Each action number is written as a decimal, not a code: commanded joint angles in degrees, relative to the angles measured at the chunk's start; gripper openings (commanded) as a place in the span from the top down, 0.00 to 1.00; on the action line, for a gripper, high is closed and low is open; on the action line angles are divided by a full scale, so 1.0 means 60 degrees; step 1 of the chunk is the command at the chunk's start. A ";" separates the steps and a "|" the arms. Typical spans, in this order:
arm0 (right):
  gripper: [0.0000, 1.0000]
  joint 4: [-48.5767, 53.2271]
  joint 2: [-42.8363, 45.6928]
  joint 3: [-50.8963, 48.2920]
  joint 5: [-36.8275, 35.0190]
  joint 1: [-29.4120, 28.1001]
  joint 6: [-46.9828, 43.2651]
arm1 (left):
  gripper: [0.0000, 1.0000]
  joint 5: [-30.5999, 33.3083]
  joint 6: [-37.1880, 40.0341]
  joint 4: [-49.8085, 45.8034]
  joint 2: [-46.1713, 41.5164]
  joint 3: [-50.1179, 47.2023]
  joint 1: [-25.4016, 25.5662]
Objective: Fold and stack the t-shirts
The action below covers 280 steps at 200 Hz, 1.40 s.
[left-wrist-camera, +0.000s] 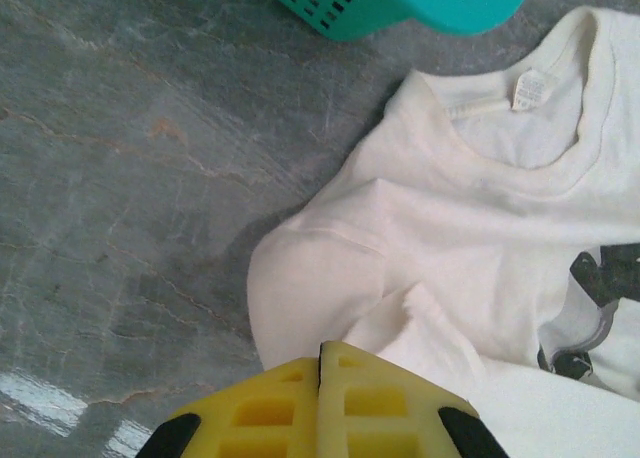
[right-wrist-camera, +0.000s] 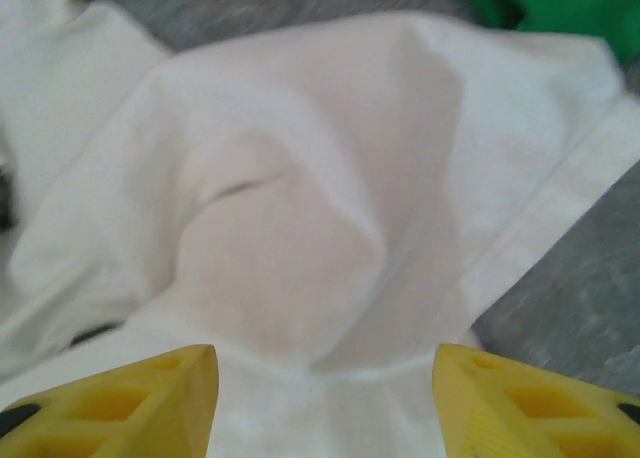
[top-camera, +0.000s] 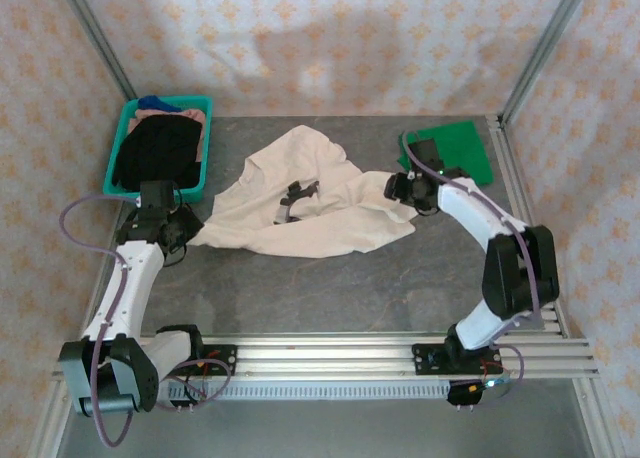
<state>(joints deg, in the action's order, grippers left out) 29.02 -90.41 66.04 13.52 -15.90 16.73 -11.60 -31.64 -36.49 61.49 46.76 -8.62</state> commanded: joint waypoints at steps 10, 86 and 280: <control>0.46 -0.0312 0.0464 -0.0483 0.0518 -0.1007 -0.0050 | 1.00 -0.0138 0.0117 0.0294 0.0249 -0.0064 0.0251; 0.50 0.1716 -0.3031 0.2128 -0.2238 -0.0854 -0.0950 | 1.00 0.0285 0.0439 0.0164 0.0414 0.0002 0.0338; 0.51 -0.0670 -0.0551 0.0744 -0.0696 -0.0556 -0.1358 | 1.00 0.0508 0.0569 0.0113 0.0494 0.0038 0.0318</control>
<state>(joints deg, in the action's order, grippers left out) 34.44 -103.18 80.38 1.37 -18.96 3.05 -10.00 -29.43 -35.35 64.58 46.76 -6.74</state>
